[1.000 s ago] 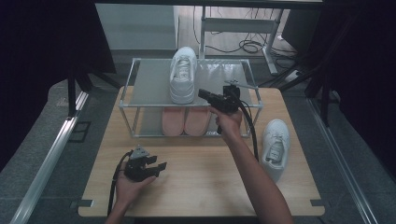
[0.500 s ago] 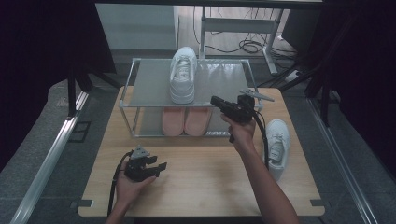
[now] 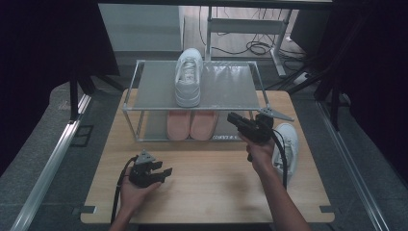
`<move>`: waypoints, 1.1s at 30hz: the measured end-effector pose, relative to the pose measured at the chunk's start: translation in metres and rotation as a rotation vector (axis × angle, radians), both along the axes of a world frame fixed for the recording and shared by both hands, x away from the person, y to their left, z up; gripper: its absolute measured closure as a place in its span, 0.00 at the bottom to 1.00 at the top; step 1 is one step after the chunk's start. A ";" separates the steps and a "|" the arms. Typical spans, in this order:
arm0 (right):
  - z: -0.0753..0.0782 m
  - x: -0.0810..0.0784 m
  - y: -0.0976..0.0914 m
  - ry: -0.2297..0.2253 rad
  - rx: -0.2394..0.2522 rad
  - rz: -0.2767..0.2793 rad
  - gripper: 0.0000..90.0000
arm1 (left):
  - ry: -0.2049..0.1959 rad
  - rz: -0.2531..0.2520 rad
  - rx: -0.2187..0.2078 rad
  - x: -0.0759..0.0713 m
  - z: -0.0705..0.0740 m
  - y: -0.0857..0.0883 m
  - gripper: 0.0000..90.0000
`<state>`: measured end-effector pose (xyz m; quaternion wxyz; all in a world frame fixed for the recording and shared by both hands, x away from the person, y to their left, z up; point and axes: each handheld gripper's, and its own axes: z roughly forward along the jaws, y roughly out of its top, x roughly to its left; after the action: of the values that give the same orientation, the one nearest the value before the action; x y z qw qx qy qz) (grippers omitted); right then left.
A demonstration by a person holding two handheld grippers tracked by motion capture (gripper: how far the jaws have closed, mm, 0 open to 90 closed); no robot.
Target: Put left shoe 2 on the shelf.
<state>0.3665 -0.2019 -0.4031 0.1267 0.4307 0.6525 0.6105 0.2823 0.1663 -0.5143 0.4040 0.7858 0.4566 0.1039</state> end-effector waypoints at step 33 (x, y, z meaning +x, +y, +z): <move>-0.046 -0.057 -0.025 0.021 -0.102 -0.004 0.81 | 0.006 -0.005 0.004 0.000 -0.002 -0.002 0.52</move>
<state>0.3097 -0.2270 -0.4489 0.1429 0.4314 0.6833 0.5715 0.2825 0.1639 -0.5159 0.4015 0.7879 0.4558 0.1014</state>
